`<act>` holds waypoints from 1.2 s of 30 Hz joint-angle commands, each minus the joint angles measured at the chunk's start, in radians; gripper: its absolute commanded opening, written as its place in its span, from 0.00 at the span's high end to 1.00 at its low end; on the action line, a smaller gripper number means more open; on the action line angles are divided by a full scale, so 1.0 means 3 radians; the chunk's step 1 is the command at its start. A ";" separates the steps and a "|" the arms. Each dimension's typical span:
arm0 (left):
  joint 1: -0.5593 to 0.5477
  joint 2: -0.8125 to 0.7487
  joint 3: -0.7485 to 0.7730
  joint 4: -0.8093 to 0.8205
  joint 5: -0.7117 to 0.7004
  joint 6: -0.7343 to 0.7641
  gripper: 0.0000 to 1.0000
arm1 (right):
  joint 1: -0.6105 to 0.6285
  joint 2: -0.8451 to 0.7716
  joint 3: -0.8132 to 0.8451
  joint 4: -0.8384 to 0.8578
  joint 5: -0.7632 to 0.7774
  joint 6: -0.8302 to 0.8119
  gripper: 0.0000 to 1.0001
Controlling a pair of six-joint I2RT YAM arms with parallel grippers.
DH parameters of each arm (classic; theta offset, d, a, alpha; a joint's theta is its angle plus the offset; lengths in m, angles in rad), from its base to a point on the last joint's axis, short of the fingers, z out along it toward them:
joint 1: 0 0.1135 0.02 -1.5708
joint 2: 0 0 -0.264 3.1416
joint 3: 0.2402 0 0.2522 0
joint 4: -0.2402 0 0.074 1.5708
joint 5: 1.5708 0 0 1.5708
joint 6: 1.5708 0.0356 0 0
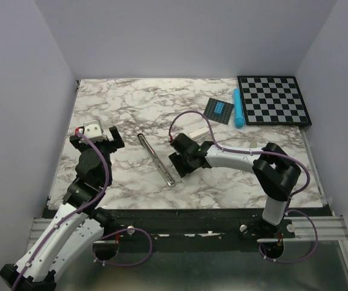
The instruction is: Load the staples into the stapler
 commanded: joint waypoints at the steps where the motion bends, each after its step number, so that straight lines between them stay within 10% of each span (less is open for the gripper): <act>1: 0.0020 0.0004 0.0005 0.0011 0.0071 -0.0047 0.01 | -0.0072 -0.0077 -0.0056 -0.0049 0.0313 -0.0049 0.34; 18: 0.0020 -0.0011 0.0000 0.0001 0.0071 -0.0042 0.01 | -0.0231 -0.0399 0.0001 0.0033 0.0058 -0.0161 0.36; 36: 0.0025 -0.0022 0.0000 0.0016 0.0061 -0.0047 0.01 | -0.0129 0.0127 0.0675 -0.0325 -0.0500 -0.0309 0.59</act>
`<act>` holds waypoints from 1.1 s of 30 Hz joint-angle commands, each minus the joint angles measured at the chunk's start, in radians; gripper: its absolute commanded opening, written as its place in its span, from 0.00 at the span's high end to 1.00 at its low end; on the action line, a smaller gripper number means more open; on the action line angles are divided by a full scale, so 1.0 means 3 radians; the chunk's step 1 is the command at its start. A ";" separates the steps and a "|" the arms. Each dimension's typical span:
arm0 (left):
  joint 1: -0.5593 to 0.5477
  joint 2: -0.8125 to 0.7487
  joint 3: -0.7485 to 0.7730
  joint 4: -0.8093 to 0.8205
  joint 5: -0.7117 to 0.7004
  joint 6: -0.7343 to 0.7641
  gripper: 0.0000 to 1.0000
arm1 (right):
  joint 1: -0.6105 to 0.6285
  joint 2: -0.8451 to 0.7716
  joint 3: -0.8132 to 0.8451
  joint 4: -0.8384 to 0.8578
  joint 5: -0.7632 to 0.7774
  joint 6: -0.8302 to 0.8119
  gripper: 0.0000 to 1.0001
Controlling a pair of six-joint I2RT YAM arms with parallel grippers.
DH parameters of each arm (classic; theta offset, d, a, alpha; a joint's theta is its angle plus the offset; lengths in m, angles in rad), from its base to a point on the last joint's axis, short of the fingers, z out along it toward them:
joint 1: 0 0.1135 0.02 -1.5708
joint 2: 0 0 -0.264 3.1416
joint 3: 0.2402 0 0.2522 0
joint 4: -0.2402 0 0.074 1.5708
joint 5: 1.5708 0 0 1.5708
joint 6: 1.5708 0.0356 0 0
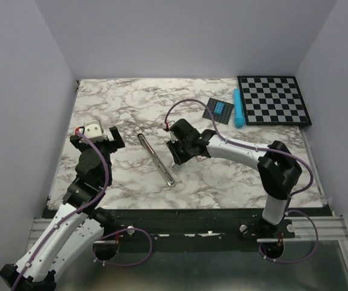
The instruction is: Load the staples into the stapler
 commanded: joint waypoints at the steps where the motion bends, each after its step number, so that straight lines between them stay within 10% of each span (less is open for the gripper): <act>1: 0.0030 -0.0031 -0.0005 0.0018 0.0022 -0.0036 0.01 | 0.0057 0.0219 0.0238 -0.0233 -0.0137 -0.0043 0.59; 33: 0.0055 -0.0056 0.0000 0.0013 0.0033 -0.0041 0.01 | 0.0180 0.0807 0.0770 -0.0806 0.0088 0.0008 0.71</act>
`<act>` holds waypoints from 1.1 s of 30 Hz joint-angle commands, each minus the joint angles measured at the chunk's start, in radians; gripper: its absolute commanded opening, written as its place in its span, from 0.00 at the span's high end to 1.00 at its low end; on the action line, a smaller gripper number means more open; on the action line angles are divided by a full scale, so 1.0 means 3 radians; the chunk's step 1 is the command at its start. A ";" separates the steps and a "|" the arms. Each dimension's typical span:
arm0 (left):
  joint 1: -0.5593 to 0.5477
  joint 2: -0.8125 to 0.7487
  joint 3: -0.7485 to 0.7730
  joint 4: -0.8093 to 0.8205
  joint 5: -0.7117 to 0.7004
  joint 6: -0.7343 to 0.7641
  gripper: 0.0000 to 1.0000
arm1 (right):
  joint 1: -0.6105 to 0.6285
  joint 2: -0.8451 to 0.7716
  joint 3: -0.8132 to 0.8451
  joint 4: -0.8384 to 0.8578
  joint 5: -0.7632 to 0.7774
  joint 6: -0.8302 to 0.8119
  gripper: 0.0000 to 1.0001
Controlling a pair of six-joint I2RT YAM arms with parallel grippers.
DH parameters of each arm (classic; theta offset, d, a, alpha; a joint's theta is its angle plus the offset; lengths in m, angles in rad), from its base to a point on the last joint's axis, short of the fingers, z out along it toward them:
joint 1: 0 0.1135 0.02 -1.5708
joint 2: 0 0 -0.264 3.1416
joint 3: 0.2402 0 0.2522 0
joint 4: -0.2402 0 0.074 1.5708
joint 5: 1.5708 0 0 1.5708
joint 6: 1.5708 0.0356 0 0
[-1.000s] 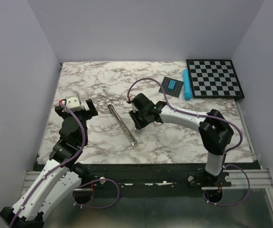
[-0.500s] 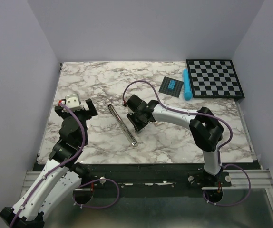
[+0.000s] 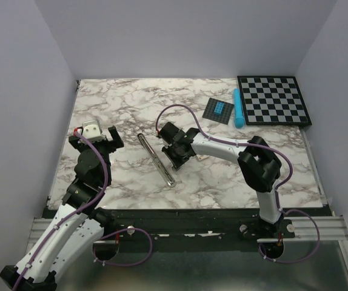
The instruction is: Load the staples into the stapler
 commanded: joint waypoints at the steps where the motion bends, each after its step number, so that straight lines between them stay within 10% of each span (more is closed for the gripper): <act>1: 0.0018 -0.0031 -0.0006 0.0013 0.0031 -0.0041 0.01 | 0.0045 0.0104 0.0099 -0.0104 0.0020 0.0000 0.71; 33: 0.0034 -0.0031 -0.0001 0.0007 0.0057 -0.0061 0.01 | 0.0076 -0.0044 0.0032 0.0003 -0.0138 -0.0010 0.72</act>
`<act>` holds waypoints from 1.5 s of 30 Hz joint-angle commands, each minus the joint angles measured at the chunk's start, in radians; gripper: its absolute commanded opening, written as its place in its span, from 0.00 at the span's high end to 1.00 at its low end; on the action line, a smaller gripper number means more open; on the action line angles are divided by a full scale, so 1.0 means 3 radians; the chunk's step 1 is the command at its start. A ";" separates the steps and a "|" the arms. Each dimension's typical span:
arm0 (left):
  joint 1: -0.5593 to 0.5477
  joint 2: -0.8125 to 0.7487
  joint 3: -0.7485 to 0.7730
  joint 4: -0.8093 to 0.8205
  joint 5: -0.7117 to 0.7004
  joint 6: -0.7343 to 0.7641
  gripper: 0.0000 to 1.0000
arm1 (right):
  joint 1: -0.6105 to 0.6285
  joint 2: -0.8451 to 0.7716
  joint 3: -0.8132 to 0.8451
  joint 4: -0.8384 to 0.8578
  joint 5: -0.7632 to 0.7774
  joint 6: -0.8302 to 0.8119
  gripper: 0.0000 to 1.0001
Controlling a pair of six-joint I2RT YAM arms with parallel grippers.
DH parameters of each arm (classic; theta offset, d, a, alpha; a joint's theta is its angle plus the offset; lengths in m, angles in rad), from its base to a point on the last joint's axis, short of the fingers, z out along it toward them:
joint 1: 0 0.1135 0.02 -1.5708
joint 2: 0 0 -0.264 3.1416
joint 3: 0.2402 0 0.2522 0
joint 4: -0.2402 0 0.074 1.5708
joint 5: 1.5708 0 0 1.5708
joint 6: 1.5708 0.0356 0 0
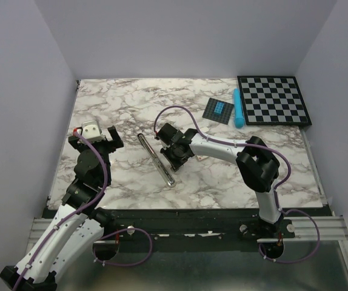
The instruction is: Load the staples into the stapler
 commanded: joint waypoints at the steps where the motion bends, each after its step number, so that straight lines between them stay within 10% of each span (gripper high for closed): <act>1: 0.0026 -0.0021 -0.0005 0.0007 0.0066 -0.0054 0.01 | 0.0032 -0.0086 -0.0015 0.0054 -0.0038 0.0023 0.71; 45: 0.0052 -0.0015 0.0000 -0.0003 0.0091 -0.0069 0.01 | 0.0104 0.0185 0.0067 -0.0146 0.0607 0.0100 0.66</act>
